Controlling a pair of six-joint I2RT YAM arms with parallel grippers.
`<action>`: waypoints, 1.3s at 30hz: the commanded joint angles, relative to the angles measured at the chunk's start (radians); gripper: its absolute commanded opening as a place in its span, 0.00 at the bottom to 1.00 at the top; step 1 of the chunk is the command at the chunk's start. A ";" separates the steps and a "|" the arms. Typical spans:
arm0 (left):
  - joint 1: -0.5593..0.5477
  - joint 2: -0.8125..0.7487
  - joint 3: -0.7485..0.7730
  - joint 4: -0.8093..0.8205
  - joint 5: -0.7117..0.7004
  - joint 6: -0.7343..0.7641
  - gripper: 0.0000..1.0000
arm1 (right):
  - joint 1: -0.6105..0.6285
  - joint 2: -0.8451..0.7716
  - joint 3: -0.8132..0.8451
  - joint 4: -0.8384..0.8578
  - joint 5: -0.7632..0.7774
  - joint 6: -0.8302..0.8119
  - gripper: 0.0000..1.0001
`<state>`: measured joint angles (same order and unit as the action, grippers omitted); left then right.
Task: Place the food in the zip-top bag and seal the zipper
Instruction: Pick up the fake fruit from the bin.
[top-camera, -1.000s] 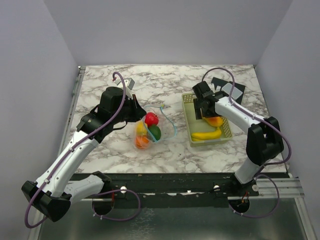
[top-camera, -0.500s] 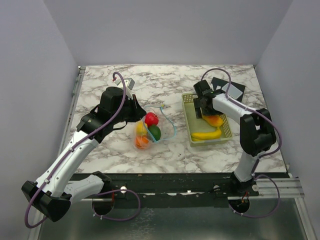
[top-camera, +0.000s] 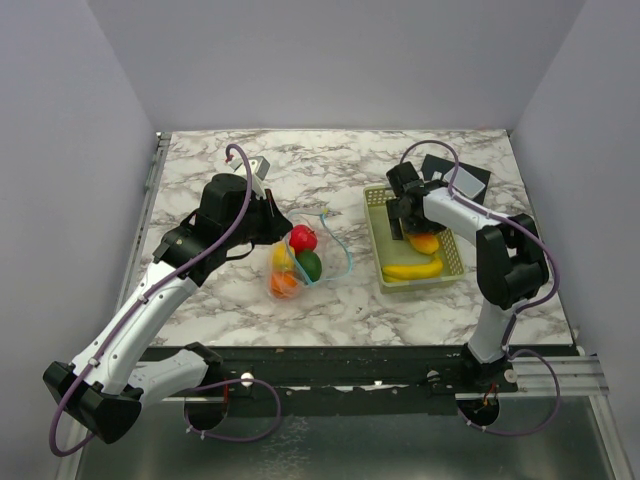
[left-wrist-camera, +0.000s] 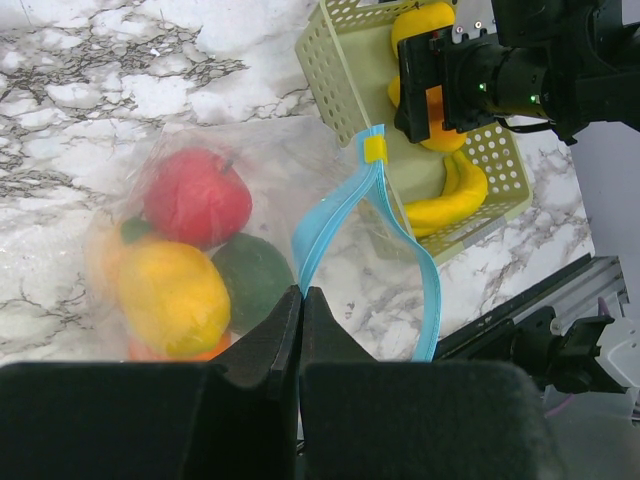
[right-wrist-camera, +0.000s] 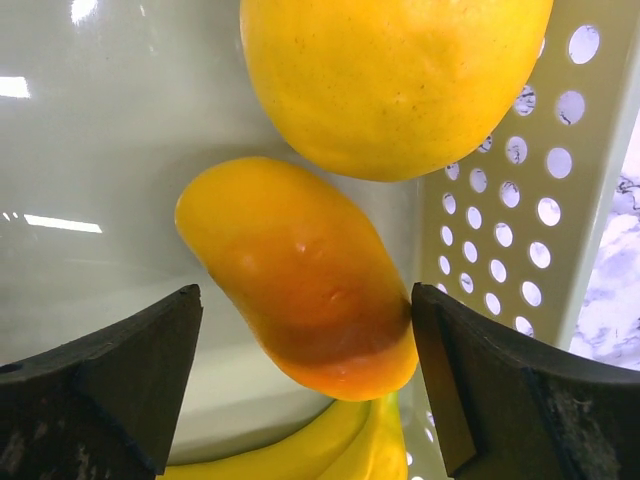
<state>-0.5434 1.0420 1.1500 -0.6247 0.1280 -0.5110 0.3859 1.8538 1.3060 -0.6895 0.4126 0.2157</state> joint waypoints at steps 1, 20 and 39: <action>0.002 0.001 0.027 0.005 0.022 0.015 0.00 | -0.004 -0.004 -0.015 0.008 -0.035 0.005 0.87; 0.002 -0.015 0.022 0.002 0.015 0.008 0.00 | -0.002 -0.129 0.045 -0.059 -0.090 0.034 0.33; 0.003 -0.008 0.026 0.001 0.014 0.008 0.00 | 0.172 -0.419 0.180 -0.122 -0.448 0.027 0.31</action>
<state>-0.5434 1.0416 1.1500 -0.6285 0.1284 -0.5114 0.4793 1.4837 1.4425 -0.7853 0.0856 0.2569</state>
